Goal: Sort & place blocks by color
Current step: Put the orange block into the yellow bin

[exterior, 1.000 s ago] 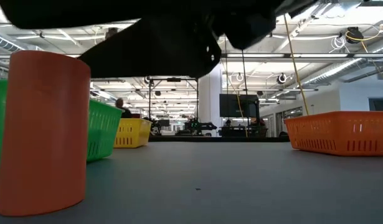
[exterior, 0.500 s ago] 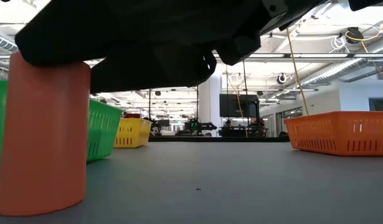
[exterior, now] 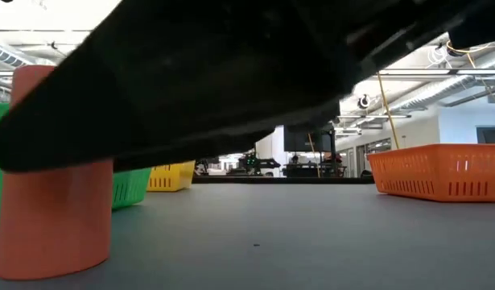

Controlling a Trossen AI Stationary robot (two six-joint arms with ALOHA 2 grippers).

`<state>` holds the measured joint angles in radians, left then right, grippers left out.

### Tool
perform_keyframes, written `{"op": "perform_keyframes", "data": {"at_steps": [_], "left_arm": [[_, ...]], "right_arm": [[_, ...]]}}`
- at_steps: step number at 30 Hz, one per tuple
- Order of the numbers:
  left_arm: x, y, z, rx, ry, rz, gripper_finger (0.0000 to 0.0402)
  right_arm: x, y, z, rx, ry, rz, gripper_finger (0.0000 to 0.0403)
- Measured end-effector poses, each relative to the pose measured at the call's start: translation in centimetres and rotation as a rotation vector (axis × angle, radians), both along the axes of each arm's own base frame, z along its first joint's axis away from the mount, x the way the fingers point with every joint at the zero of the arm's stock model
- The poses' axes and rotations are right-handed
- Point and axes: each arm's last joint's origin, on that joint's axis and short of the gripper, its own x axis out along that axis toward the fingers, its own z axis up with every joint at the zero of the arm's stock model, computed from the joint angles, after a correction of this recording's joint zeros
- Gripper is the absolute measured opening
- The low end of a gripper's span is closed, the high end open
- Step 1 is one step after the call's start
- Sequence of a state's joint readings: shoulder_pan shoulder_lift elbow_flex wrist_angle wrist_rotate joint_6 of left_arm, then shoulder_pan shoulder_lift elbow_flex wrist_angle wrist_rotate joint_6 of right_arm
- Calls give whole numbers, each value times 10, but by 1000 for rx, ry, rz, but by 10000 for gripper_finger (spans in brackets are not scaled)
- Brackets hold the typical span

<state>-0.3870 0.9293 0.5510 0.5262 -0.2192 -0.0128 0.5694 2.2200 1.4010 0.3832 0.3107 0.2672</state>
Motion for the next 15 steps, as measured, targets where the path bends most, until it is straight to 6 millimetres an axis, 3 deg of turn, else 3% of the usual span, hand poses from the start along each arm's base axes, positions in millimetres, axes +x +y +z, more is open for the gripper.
{"op": "perform_keyframes", "data": {"at_steps": [6,15], "left_arm": [[0,0,0,0,1,0,88],[0,0,0,-3,1,-1,88]], "right_arm": [[1,1,2,13,-22,0,231],[1,1,3,2,-30,8,121]]}}
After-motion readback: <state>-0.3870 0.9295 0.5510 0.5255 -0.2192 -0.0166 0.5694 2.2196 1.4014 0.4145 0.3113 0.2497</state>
